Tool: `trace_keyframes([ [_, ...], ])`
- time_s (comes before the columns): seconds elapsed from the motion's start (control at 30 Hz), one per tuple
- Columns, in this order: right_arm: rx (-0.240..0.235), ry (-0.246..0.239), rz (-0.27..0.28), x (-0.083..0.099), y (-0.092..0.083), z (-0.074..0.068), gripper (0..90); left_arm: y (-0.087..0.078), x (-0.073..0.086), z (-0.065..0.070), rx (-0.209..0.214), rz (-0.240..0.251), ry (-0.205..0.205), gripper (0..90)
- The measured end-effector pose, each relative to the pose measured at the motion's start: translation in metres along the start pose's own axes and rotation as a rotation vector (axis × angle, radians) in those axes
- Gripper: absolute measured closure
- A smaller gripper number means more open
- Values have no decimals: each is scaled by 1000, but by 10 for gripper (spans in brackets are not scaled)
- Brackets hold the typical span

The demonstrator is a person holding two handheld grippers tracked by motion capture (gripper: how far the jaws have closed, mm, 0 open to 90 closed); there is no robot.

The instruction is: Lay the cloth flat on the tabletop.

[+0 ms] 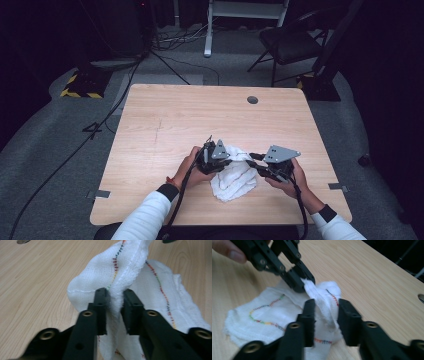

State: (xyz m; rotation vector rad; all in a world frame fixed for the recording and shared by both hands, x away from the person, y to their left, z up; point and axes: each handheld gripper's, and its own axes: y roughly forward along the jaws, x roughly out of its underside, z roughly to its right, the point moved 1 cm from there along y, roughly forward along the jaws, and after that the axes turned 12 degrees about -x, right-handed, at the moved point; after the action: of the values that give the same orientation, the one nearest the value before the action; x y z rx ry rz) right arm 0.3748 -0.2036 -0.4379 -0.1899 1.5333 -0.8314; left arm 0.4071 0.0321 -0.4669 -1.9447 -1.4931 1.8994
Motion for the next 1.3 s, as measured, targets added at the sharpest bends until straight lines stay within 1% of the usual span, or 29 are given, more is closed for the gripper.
trace_keyframes([
  [0.07, -26, 21, -17, 6, 1, 2, 577, -2, 3, -7, -17, -11, -22, 828],
  [0.1, -47, 17, -20, 10, 1, 2, 572, -4, 5, -12, -31, -14, -27, 839],
  [0.17, -82, 34, -36, 18, 6, 1, 555, -7, 10, -21, -35, -16, -65, 844],
  [0.2, -105, 37, -49, 20, 10, 0, 555, -9, 12, -26, -43, -15, -77, 844],
  [0.27, -109, 23, -82, 23, 18, -2, 555, -12, 17, -34, -57, -27, -84, 847],
  [0.3, -121, 20, -101, 24, 23, -3, 569, -12, 20, -36, -61, -34, -94, 850],
  [0.33, -119, 17, -119, 25, 26, -4, 581, -13, 23, -39, -65, -47, -93, 853],
  [0.37, -102, 10, -144, 27, 30, -4, 584, -12, 26, -41, -65, -61, -89, 854],
  [0.4, -99, 8, -164, 28, 33, -3, 593, -12, 28, -42, -65, -70, -86, 857],
  [0.43, -99, 11, -177, 30, 35, -2, 609, -11, 31, -43, -68, -83, -75, 859],
  [0.47, -98, 18, -182, 32, 35, 0, 637, -12, 33, -45, -68, -95, -74, 860],
  [0.53, -101, 42, -178, 35, 34, 3, 708, -13, 37, -49, -60, -104, -85, 861],
  [0.57, -98, 47, -176, 35, 33, 5, 743, -15, 40, -52, -50, -109, -98, 862],
  [0.63, -75, 53, -178, 37, 30, 8, 803, -20, 45, -55, -26, -111, -110, 862],
  [0.7, -64, 67, -176, 39, 28, 11, 826, -25, 50, -56, -7, -112, -124, 862],
  [0.73, -64, 69, -177, 39, 27, 12, 828, -28, 54, -56, 8, -120, -124, 861],
  [0.77, -47, 72, -179, 39, 26, 13, 827, -31, 58, -55, 19, -119, -128, 861],
  [0.83, -21, 81, -177, 40, 25, 16, 782, -35, 65, -53, 32, -128, -135, 858],
  [0.9, -21, 98, -168, 41, 23, 19, 773, -40, 72, -49, 36, -133, -124, 856],
  [0.93, -14, 100, -168, 41, 23, 19, 759, -42, 75, -47, 40, -137, -128, 854],
  [0.97, -8, 104, -166, 41, 22, 19, 743, -45, 77, -46, 49, -136, -140, 849],
  [1.0, -8, 104, -163, 41, 21, 19, 742, -48, 79, -44, 44, -128, -145, 841],
  [1.03, -6, 103, -161, 40, 20, 19, 729, -50, 81, -43, 38, -129, -150, 819],
  [1.07, -1, 100, -157, 40, 20, 18, 693, -52, 82, -42, 34, -132, -150, 780],
  [1.13, -6, 92, -145, 38, 18, 16, 648, -57, 83, -39, 29, -118, -162, 712],
  [1.2, -5, 74, -125, 35, 14, 12, 611, -60, 82, -38, 10, -105, -166, 661],
  [1.23, -15, 63, -109, 33, 12, 10, 597, -60, 81, -37, 0, -98, -168, 623],
  [1.27, -43, 57, -88, 31, 10, 7, 588, -60, 79, -38, -7, -92, -167, 580],
  [1.3, -55, 42, -78, 29, 9, 3, 583, -60, 78, -38, -11, -84, -170, 560],
])
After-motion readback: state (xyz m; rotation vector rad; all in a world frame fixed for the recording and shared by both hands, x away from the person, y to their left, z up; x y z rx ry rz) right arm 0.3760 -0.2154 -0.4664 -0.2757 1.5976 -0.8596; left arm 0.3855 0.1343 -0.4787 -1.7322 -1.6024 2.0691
